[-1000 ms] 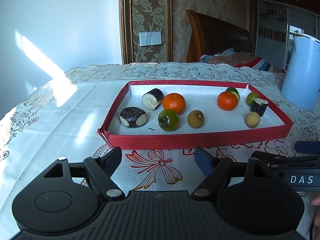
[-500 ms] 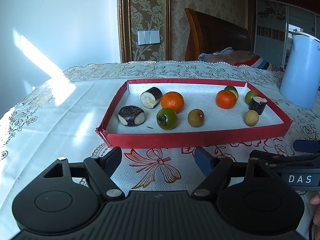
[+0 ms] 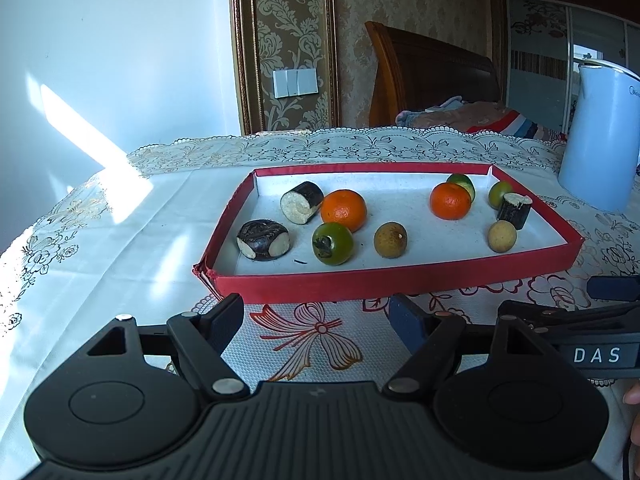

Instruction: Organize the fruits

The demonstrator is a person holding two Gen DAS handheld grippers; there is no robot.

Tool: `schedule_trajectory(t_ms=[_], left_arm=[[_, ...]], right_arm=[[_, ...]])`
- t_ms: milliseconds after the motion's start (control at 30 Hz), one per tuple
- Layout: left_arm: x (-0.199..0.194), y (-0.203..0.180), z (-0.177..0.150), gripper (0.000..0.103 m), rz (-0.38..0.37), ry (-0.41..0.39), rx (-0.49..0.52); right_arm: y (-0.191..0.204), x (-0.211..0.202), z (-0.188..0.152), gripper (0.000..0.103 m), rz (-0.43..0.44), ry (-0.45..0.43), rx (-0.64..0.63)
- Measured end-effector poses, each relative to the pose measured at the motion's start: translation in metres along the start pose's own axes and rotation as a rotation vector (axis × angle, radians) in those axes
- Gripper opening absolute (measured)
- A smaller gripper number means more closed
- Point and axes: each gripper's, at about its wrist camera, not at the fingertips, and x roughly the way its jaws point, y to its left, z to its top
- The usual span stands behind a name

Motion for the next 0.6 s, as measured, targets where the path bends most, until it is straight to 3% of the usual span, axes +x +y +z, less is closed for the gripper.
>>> schedule_trajectory(t_ms=[600], left_arm=[[-0.002,0.02,0.002,0.08,0.0,-0.012,-0.086]], right_arm=[[0.001,0.0,-0.001,0.103,0.0,0.002,-0.007]])
